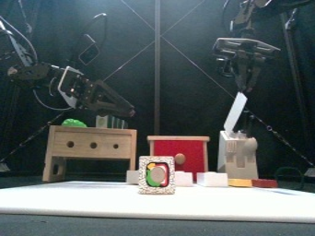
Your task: Place cleaver back into holder
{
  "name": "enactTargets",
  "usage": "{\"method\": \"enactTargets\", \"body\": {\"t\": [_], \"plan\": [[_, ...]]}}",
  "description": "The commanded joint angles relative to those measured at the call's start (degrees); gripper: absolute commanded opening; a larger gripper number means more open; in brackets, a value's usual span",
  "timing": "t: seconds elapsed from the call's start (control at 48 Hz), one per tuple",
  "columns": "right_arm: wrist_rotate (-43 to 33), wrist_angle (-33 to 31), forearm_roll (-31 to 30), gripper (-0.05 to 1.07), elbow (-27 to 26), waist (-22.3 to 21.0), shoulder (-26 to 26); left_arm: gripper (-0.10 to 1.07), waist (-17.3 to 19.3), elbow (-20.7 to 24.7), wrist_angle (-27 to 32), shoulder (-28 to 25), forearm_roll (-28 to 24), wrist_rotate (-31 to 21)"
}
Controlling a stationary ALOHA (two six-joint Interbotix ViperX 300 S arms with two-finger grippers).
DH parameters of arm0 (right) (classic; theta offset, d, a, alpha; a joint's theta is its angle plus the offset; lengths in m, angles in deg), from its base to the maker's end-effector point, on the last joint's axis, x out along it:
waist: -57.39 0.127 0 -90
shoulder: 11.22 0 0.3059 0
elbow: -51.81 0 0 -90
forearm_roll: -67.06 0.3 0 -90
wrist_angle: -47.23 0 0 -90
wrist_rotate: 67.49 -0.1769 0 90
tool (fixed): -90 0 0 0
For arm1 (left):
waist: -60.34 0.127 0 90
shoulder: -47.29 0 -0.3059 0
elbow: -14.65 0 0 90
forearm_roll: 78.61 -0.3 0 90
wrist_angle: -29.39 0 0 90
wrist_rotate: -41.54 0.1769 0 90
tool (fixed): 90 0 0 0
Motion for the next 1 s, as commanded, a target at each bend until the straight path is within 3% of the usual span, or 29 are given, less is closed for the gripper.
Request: {"method": "enactTargets", "body": {"t": [0.0, 0.979], "plan": [[0.1, 0.3, 0.3, 0.32, -0.7, -0.5, -0.4, 0.77, 0.4, 0.5, -0.2, 0.9, -0.1, 0.0], [0.2, 0.3, 3.2, 0.33, -2.5, -3.8, 2.5, 0.77, 0.7, 0.0, -0.2, 0.9, -1.1, 0.1]]}}
